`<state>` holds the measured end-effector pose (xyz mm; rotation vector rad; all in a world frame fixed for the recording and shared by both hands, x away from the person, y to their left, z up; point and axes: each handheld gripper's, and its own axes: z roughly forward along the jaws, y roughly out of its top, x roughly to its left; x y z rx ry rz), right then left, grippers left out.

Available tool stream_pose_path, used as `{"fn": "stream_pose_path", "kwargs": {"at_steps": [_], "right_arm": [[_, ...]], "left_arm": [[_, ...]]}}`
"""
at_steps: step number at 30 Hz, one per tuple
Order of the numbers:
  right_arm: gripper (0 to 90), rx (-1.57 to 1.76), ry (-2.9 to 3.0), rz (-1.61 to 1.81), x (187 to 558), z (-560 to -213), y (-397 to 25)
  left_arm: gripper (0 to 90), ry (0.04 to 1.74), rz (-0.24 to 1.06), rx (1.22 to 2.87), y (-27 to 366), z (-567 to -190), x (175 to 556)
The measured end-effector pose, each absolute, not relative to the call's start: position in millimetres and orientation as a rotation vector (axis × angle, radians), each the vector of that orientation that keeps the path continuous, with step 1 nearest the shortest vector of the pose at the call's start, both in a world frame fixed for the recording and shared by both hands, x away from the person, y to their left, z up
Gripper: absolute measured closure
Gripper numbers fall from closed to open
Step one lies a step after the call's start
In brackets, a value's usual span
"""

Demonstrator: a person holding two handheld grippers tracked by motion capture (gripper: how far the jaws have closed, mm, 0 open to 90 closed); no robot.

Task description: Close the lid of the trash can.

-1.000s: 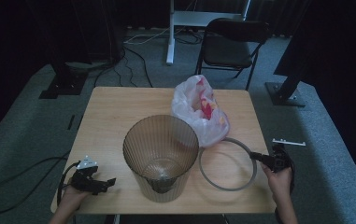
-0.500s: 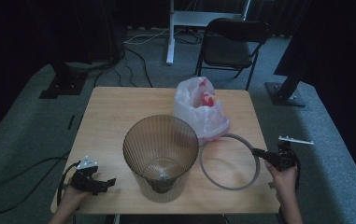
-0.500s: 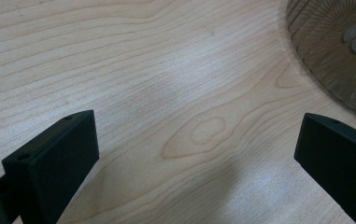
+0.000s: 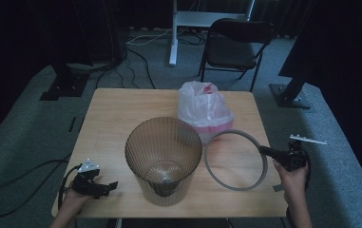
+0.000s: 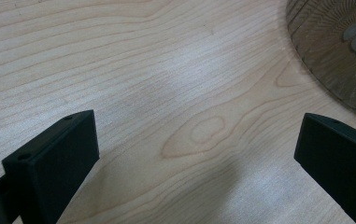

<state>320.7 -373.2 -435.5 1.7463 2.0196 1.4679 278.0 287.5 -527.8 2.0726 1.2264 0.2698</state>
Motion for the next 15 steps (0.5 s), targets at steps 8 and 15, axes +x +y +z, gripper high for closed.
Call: {"fn": "stream_pose_path", "kwargs": {"at_steps": [8, 15], "right_arm": [[83.7, 1.695, 2.018, 1.502, 320, -419, -371], [83.7, 1.634, 2.003, 1.545, 318, -396, -369]], "left_arm": [[0.0, 1.226, 0.271, 2.073, 287, -528, 278], [0.0, 1.227, 0.269, 2.072, 287, -528, 278]]}}
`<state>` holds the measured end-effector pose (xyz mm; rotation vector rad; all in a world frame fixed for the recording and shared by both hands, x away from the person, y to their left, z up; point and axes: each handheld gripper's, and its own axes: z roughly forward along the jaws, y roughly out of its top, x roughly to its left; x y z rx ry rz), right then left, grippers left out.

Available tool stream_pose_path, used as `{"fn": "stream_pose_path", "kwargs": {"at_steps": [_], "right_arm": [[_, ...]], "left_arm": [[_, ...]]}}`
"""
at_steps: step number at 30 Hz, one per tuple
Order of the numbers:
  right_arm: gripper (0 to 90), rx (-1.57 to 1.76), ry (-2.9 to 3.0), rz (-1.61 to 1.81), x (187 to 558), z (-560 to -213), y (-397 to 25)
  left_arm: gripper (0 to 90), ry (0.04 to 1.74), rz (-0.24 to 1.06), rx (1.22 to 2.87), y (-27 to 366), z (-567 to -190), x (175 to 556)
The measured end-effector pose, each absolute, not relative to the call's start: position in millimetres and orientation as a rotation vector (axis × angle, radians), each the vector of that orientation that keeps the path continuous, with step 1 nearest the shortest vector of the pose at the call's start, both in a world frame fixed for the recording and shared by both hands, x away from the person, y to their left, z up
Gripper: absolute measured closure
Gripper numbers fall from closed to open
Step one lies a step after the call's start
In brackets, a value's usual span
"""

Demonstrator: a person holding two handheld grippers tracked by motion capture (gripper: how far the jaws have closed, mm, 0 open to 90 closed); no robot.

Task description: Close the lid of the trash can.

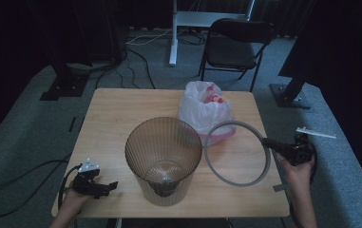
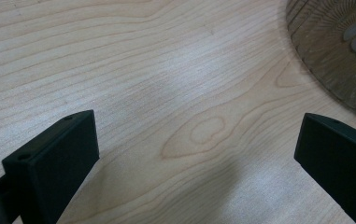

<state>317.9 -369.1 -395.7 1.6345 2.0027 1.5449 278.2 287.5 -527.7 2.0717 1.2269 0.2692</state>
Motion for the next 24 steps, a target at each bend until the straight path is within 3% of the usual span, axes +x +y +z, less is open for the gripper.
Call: {"fn": "stream_pose_path", "kwargs": {"at_steps": [24], "right_arm": [[83.8, 1.432, 1.951, 1.702, 321, -317, -360]], "left_arm": [[0.0, 1.227, 0.268, 2.077, 287, -528, 279]]}}
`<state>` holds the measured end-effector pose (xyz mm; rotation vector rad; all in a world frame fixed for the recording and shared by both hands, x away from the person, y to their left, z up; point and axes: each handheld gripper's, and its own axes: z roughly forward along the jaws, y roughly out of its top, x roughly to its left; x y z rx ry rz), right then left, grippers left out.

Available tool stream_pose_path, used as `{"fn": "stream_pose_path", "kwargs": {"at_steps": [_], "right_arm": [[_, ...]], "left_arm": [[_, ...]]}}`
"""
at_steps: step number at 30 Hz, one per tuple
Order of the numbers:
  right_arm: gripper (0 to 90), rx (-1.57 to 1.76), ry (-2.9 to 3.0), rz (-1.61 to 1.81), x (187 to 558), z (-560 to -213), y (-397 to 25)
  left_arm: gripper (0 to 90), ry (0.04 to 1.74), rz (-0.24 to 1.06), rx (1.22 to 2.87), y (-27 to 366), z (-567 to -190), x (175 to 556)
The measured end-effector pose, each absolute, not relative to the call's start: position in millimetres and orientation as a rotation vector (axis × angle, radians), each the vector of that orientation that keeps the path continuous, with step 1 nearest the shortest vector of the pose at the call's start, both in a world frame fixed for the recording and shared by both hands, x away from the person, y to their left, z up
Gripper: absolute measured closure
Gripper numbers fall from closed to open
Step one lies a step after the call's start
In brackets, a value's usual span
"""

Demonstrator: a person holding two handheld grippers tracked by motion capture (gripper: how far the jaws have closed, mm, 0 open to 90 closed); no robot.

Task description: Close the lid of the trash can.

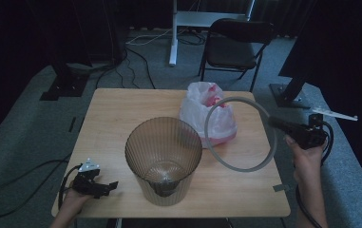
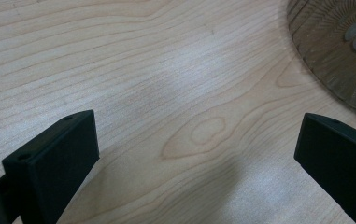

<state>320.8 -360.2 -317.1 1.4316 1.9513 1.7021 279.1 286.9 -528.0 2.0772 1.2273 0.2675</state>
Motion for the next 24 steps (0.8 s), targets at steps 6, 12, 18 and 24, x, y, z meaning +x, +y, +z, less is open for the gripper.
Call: {"fn": "stream_pose_path", "kwargs": {"at_steps": [6, 12, 18, 24], "right_arm": [[83.7, 1.382, 1.961, 1.714, 326, -303, -349], [83.8, 1.329, 1.979, 1.739, 333, -287, -337], [83.8, 1.276, 2.014, 1.738, 340, -276, -321], [83.7, 1.245, 2.049, 1.761, 348, -271, -305]], "left_arm": [[0.0, 1.225, 0.267, 2.078, 288, -528, 279], [0.0, 1.225, 0.267, 2.081, 287, -528, 279], [0.0, 1.225, 0.265, 2.076, 287, -528, 279], [0.0, 1.225, 0.264, 2.077, 288, -528, 279]]}}
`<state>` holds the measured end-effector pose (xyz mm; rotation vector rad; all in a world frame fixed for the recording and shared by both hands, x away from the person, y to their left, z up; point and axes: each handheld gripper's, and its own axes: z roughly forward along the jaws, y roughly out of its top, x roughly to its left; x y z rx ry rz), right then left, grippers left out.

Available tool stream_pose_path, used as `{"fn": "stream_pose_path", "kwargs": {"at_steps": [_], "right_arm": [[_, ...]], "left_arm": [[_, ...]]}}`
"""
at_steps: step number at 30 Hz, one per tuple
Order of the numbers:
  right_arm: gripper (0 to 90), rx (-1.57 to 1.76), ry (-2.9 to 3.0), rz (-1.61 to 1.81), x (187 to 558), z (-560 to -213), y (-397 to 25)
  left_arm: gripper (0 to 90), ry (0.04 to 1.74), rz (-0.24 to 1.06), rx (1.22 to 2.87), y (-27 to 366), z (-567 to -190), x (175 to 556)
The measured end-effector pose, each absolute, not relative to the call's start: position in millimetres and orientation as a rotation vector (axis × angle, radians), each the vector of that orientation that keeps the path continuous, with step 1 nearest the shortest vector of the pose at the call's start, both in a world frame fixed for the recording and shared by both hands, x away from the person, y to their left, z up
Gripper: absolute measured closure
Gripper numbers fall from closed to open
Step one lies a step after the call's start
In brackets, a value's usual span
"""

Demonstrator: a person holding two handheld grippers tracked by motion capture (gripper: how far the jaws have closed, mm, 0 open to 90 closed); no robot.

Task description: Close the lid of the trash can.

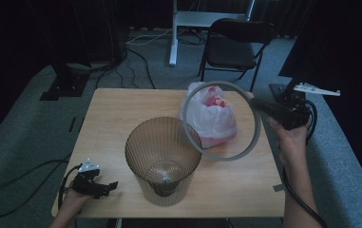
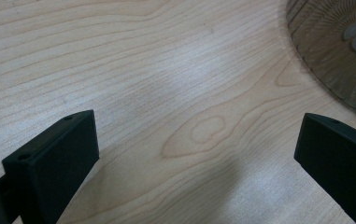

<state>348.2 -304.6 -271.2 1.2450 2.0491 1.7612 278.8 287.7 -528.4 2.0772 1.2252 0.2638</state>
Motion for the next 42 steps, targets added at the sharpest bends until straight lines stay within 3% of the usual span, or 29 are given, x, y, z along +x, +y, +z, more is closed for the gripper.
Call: {"fn": "stream_pose_path", "kwargs": {"at_steps": [17, 42], "right_arm": [[83.7, 1.13, 2.191, 1.759, 369, -258, -242], [83.7, 1.026, 2.431, 1.671, 384, -270, -165]], "left_arm": [[0.0, 1.22, 0.259, 2.077, 288, -528, 279], [0.0, 1.211, 0.251, 2.08, 288, -528, 279]]}}
